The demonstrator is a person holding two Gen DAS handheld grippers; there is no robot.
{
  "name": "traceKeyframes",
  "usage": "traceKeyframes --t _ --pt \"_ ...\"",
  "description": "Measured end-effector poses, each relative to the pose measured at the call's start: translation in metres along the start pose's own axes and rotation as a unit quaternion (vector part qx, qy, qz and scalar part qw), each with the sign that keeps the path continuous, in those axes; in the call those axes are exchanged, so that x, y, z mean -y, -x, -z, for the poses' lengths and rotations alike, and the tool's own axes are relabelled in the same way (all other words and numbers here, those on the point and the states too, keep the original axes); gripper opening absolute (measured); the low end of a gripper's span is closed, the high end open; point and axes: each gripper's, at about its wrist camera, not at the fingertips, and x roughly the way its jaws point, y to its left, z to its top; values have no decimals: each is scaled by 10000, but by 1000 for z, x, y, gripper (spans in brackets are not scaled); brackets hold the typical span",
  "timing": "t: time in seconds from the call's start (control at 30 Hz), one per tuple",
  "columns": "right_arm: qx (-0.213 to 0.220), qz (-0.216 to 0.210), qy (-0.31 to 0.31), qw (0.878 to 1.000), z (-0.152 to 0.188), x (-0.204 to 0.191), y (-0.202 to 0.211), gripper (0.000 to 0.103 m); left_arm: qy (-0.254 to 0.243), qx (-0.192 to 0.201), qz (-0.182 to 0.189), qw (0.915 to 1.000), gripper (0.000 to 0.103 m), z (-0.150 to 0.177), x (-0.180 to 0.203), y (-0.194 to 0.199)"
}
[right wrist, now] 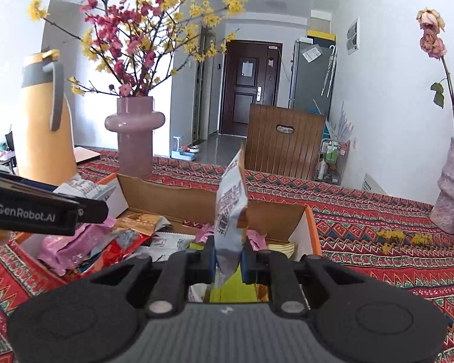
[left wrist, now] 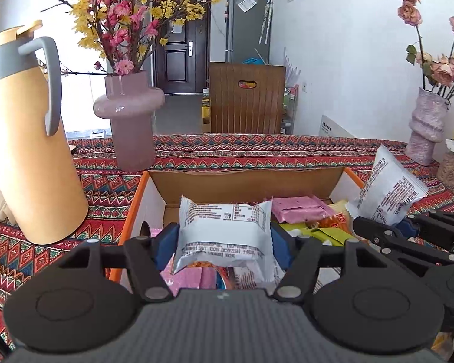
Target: Organize snacks
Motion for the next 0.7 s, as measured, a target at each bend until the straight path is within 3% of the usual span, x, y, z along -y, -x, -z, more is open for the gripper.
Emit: traceKeyframes --t 0.1,0.17,0.23,0.3,0.37,0.43,0.7 --pt "-109 -5 -29 9999 2 0 -9 16 52 -53 -73 9999 66 1 -3 -8" --pt "-137 6 -77 9999 4 1 -10 23 92 -51 -99 9999 69 2 -5 -10" --pt "-122 43 -134 9998 7 3 -9 54 134 -18 -141 9998 76 3 -9 -9" --pt "-76 56 -166 9998 8 3 -5 72 168 78 -147 9997 88 4 -11 -5" --pt "-41 51 -213 9998 9 4 0 79 202 222 -172 9994 103 5 -13 2" --pt "23 57 -252 9997 10 4 8 97 181 369 -178 9990 103 6 -14 10" --pt "205 31 -494 9986 25 4 52 103 193 568 -75 9982 103 21 -22 48"
